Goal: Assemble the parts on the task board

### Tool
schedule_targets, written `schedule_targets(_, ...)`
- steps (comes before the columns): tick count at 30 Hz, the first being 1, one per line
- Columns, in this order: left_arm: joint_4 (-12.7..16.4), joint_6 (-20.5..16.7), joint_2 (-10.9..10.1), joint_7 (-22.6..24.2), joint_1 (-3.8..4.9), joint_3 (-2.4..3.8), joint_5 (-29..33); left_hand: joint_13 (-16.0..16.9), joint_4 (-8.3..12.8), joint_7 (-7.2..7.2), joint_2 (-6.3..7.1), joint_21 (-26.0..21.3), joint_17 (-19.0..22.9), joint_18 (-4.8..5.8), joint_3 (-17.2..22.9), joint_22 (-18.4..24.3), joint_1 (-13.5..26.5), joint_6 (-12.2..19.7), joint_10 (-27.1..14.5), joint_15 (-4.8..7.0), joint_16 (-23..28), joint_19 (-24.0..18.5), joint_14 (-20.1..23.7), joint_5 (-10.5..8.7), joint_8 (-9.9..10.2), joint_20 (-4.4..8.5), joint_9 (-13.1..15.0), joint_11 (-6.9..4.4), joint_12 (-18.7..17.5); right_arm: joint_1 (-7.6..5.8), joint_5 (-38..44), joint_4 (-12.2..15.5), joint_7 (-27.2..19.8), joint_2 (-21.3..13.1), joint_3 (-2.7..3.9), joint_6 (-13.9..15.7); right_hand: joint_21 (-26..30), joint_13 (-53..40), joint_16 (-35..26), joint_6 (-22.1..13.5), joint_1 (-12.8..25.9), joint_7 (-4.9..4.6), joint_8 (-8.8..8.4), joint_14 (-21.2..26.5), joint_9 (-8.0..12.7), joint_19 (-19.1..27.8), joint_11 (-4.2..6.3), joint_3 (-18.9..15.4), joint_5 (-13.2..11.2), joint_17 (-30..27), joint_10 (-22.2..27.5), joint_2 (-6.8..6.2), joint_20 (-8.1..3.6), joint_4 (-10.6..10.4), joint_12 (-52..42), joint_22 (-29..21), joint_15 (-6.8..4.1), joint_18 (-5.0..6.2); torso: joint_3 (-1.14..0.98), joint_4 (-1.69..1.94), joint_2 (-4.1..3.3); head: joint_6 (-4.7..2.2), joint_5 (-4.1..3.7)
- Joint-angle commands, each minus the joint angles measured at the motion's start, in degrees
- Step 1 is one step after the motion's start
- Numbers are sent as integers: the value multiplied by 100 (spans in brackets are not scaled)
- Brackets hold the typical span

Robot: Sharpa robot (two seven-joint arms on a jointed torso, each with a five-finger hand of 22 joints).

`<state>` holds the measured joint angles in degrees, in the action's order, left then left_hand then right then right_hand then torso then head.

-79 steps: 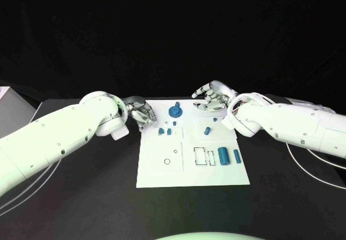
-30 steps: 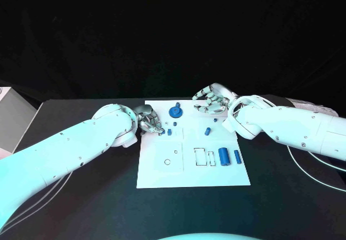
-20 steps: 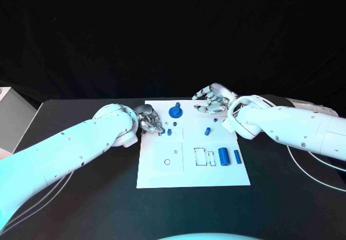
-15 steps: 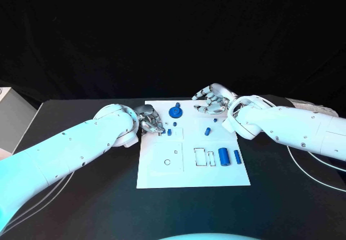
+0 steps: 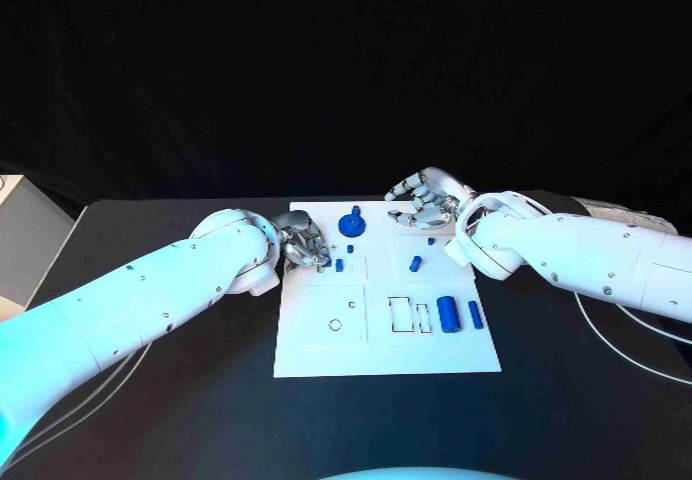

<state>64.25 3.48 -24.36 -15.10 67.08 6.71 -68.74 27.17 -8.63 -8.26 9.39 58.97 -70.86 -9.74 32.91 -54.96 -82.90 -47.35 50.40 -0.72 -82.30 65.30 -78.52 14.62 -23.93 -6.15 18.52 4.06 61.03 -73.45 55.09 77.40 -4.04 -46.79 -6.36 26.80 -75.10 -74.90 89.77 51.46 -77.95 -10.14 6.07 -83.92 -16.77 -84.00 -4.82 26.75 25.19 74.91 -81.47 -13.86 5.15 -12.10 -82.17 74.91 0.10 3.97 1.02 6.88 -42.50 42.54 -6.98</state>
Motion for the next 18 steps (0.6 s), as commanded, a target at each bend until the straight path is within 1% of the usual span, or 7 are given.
schedule_targets(1, -19, 272, 4, 41, -22, -16, 138, 7, 29, 15, -93, 50, 11, 100, 118, -18, 20, -128, 17, 61, -32, -43, 7, 24, -20, 10, 12, -51, 34, 3, 33, 6, -62, 6, 1, -36, -9, -715, 23, 42, 60, 4, -35, -608, 7, -232, -14, 42, 29, 1509, -41, -12, 39, 5, -27, 218, 11, -56, 4, 1, -1, -1, -2)
schedule_targets(6, -25, 251, -7, 52, -22, -16, 208, 9, 67, 35, -151, 72, 16, 98, 250, -40, 61, -244, 24, 71, -36, -70, 12, 24, -48, 20, 16, -62, 39, 3, 28, 1, -65, 13, 1, -37, -9, -715, 23, 42, 60, 4, -35, -608, 7, -232, -14, 42, 29, 1509, -41, -12, 39, 5, -27, 218, 11, -56, 6, 5, 1, 0, 3)
schedule_targets(9, -15, 50, -27, 93, -23, -16, 259, 11, 128, 58, -139, 109, 14, 100, 314, -78, 103, -356, 41, 82, -42, -71, 9, 18, -111, 29, 43, -75, 47, 4, 26, 0, -67, 15, 1, -37, -9, -720, 23, 43, 70, 4, -35, -608, 6, -232, -14, 45, 28, 1509, -46, -10, 39, 3, -32, 218, 11, -56, 8, 5, 2, 2, 5)
schedule_targets(10, -10, -15, -34, 114, -23, -16, 279, 11, 156, 68, -124, 119, 12, 100, 329, -87, 120, -394, 50, 88, -45, -74, 5, 16, -143, 34, 59, -84, 49, 4, 26, -1, -68, 15, 1, -37, -9, -720, 23, 43, 70, 4, -35, -608, 6, -232, -14, 45, 28, 1509, -46, -10, 39, 3, -32, 218, 11, -56, 7, 4, 2, -3, 7)
schedule_targets(11, -2, -120, -45, 149, -23, -15, 318, 22, 214, 104, -93, 154, -8, 102, 330, -122, 148, -513, 96, 114, -57, -61, -13, 16, -259, 49, 117, -119, 80, 5, 26, -1, -68, 15, 1, -38, -9, -720, 23, 43, 70, 4, -35, -608, 6, -232, -14, 45, 28, 1509, -46, -10, 39, 3, -32, 218, 11, -56, 6, 4, 2, -6, 9)
schedule_targets(13, 10, -271, -62, 200, -25, -15, 394, 28, 268, 136, -74, 180, -16, 105, 348, -149, 190, -576, 125, 143, -64, -57, -25, 17, -381, 72, 183, -152, 92, 6, 26, -1, -69, 15, 1, -38, -9, -720, 23, 43, 70, 4, -35, -608, 6, -232, -14, 45, 28, 1509, -46, -10, 39, 3, -32, 218, 11, -56, 6, 2, 0, -8, 9)
schedule_targets(18, 70, -699, -136, 360, -41, -12, 676, 38, 334, 164, -37, 214, -43, 110, 376, -182, 244, -610, 162, 170, -80, -48, -50, 27, -526, 96, 265, -179, 109, 7, 25, -1, -71, 16, 1, -39, -9, -720, 23, 43, 70, 4, -35, -608, 6, -232, -14, 45, 28, 1509, -46, -10, 39, 3, -32, 218, 11, -56, 3, 2, -2, -7, 12)
